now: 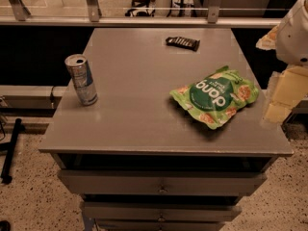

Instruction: Pick redbull can

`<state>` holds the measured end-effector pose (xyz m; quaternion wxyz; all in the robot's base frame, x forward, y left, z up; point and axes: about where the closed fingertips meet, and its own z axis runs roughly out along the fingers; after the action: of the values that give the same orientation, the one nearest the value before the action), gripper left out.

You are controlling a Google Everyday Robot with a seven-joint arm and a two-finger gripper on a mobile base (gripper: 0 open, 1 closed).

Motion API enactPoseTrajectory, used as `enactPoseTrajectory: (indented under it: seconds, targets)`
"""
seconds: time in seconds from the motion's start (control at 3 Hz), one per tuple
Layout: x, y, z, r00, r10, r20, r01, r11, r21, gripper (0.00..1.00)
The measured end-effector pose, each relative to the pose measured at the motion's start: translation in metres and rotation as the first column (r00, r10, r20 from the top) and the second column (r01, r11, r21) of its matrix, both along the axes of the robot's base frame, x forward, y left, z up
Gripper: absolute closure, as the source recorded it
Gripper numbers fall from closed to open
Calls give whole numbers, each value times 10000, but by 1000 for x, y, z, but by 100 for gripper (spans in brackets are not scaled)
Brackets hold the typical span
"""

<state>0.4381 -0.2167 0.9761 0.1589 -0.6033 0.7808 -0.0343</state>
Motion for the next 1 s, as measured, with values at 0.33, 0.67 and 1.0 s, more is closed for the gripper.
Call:
enactPoseTrajectory:
  seconds: [0.33,0.67,1.0]
  targets:
    - [0,0,0,10000,0,0,0,10000,0,0]
    - [6,16,0,9997,194,136,-200,9990,393,0]
    - [37,111,1,9888,1249,813,-1415,9576,2508,0]
